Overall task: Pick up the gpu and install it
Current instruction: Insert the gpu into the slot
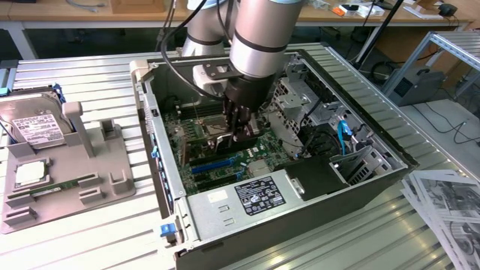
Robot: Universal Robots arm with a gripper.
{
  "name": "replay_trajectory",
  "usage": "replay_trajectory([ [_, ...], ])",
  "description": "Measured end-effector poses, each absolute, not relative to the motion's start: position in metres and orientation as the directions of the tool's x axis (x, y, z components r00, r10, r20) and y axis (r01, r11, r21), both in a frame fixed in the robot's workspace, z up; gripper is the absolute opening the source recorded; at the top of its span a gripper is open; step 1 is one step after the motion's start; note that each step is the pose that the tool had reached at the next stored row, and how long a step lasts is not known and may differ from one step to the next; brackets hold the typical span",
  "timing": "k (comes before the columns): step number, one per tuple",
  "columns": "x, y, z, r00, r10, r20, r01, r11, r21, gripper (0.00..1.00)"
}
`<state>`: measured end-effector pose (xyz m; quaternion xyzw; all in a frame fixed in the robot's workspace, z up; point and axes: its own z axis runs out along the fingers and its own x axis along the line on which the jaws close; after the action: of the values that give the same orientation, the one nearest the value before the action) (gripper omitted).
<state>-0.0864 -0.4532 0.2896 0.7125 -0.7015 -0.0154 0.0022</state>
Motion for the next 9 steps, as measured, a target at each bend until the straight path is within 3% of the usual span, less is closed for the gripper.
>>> replay_trajectory([
  [9, -0.0938, -0.4535, 0.2890, 0.015, -1.000, -0.019, -1.000, -0.016, 0.025, 0.27],
])
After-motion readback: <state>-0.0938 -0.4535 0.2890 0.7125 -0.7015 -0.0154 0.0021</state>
